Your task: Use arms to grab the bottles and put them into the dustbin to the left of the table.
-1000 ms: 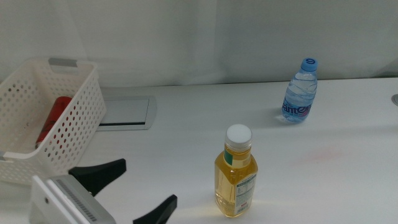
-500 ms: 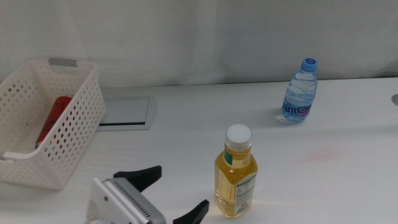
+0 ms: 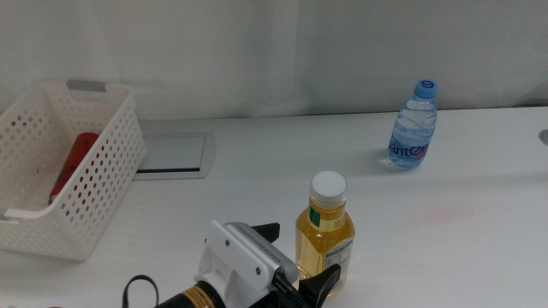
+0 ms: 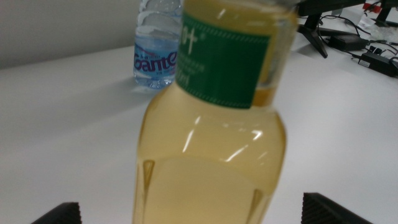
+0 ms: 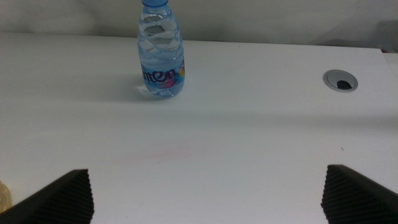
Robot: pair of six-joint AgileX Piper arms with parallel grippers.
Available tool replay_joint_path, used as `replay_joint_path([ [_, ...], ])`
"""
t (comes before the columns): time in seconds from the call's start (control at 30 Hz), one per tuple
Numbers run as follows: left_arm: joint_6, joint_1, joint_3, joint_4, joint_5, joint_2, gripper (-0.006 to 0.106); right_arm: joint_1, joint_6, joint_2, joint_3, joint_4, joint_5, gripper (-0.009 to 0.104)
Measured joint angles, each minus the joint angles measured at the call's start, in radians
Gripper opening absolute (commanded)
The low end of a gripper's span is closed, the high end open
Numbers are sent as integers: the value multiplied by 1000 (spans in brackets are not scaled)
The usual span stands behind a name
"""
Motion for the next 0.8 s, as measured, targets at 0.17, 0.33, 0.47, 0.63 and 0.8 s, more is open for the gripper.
replay_joint_path([
  [0.17, -31, 0, -36, 6, -2, 59, 93, 0, 0, 0, 0, -2, -19, 103],
  [0.33, -49, 0, -91, 6, -2, 109, 93, 0, 0, 0, 0, -2, -38, 103],
  [0.47, -68, 0, -123, 6, -2, 141, 93, 0, 0, 0, 0, -4, -41, 103],
  [0.63, -85, 0, -150, 8, -2, 161, 86, 0, 0, 0, 0, -4, -42, 103],
  [0.8, -94, -2, -169, 16, 26, 164, 47, 0, 0, 0, 0, -4, -46, 103],
])
